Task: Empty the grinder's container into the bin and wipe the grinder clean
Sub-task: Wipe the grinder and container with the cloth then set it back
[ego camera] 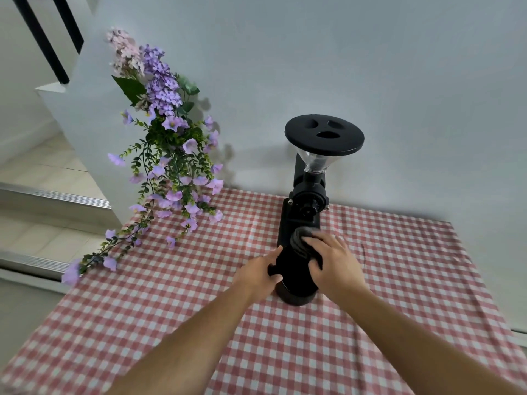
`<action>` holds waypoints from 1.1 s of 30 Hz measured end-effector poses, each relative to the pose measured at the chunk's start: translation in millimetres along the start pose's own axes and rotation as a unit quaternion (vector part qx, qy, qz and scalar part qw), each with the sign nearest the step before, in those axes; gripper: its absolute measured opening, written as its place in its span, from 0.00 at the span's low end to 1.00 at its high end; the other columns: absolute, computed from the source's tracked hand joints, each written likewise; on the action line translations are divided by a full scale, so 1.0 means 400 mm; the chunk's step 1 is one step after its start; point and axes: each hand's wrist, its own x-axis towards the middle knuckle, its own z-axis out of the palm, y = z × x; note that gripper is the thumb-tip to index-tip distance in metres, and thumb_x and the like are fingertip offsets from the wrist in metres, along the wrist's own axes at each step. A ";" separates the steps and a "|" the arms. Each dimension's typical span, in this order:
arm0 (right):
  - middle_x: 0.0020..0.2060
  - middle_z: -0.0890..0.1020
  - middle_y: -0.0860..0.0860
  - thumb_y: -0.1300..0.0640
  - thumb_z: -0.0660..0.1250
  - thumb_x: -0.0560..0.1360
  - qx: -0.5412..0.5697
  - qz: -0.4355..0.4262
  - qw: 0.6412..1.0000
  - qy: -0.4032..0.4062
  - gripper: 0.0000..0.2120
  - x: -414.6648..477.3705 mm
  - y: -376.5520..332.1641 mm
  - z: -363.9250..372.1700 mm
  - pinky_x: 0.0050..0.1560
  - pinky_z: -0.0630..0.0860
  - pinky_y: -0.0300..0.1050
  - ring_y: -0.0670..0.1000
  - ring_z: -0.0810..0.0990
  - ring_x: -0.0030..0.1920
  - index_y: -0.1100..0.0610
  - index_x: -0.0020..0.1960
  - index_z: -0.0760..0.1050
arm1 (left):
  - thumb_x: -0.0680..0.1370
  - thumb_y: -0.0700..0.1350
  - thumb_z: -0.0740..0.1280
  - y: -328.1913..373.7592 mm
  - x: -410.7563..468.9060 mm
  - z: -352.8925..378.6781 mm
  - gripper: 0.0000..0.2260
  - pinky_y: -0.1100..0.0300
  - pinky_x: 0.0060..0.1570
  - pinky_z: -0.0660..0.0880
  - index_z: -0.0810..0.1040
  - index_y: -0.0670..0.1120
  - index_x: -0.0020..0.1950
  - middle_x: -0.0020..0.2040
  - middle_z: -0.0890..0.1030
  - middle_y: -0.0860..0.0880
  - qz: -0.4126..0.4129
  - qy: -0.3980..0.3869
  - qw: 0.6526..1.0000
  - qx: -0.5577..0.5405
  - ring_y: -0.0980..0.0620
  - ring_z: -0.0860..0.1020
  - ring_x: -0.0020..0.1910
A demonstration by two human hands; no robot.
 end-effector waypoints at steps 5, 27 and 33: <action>0.77 0.49 0.46 0.62 0.62 0.75 -0.181 -0.063 0.960 -0.204 0.37 -0.006 0.000 0.075 0.67 0.65 0.50 0.54 0.58 0.70 0.44 0.75 0.46 | 0.80 0.48 0.65 -0.004 -0.002 0.006 0.16 0.50 0.57 0.78 0.74 0.52 0.68 0.59 0.82 0.50 -0.005 0.025 1.000 -0.017 0.49 0.80 0.57; 0.64 0.72 0.47 0.54 0.63 0.76 -0.006 0.015 0.988 -0.151 0.16 0.071 -0.025 0.069 0.57 0.72 0.44 0.48 0.68 0.63 0.46 0.63 0.70 | 0.80 0.48 0.64 -0.011 0.005 0.024 0.23 0.60 0.37 0.77 0.67 0.60 0.74 0.48 0.84 0.52 -0.010 0.041 0.998 -0.039 0.54 0.80 0.39; 0.63 0.72 0.48 0.51 0.68 0.72 -0.153 -0.008 0.966 -0.206 0.22 0.068 -0.002 0.029 0.51 0.77 0.48 0.52 0.72 0.58 0.47 0.64 0.69 | 0.80 0.47 0.64 -0.012 -0.002 0.024 0.22 0.56 0.41 0.80 0.68 0.61 0.73 0.45 0.84 0.51 -0.012 0.046 0.997 -0.056 0.52 0.80 0.37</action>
